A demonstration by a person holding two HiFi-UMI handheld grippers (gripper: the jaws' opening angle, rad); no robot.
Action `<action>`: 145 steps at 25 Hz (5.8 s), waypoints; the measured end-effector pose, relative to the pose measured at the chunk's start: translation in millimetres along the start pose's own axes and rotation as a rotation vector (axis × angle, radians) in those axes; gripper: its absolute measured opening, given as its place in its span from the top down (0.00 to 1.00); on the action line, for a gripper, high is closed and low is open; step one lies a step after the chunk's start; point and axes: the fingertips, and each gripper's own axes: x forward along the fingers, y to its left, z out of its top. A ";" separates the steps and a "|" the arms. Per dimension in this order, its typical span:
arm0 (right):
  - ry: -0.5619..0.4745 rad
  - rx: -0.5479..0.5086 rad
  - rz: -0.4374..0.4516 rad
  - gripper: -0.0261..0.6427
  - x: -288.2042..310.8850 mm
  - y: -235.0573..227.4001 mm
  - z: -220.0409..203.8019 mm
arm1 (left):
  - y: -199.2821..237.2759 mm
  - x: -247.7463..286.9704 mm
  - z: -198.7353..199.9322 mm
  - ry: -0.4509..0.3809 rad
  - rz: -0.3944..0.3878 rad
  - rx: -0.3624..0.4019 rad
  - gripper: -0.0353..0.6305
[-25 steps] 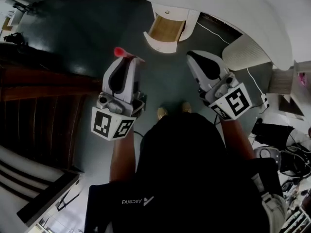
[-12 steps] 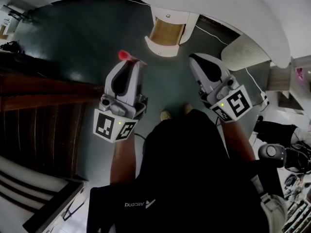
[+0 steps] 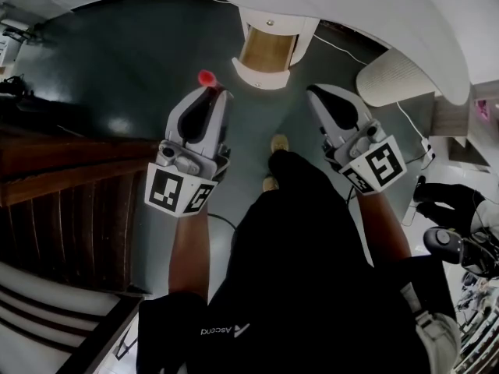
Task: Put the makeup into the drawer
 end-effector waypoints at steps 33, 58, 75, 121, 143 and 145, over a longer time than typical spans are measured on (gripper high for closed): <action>0.137 0.028 -0.142 0.96 109.8 -168.9 -103.7 | 101.2 185.4 -272.8 0.661 -0.444 0.230 0.87; 0.208 0.124 -0.423 0.96 117.6 -188.8 -188.7 | 147.7 223.0 -479.7 1.069 -0.833 0.414 0.87; 0.249 0.193 -0.515 0.96 80.7 -183.7 -263.2 | 154.6 207.6 -614.9 1.311 -0.987 0.601 0.87; 0.311 0.226 -0.546 0.96 41.3 -216.1 -355.3 | 160.7 209.6 -760.0 1.427 -1.009 0.633 0.86; 0.193 0.154 -0.498 0.96 104.2 -228.3 -221.7 | 76.0 243.4 -424.3 0.688 -0.788 0.269 0.93; 0.174 0.149 -0.490 0.96 106.5 -227.4 -202.4 | 67.6 249.2 -376.2 0.574 -0.760 0.204 0.93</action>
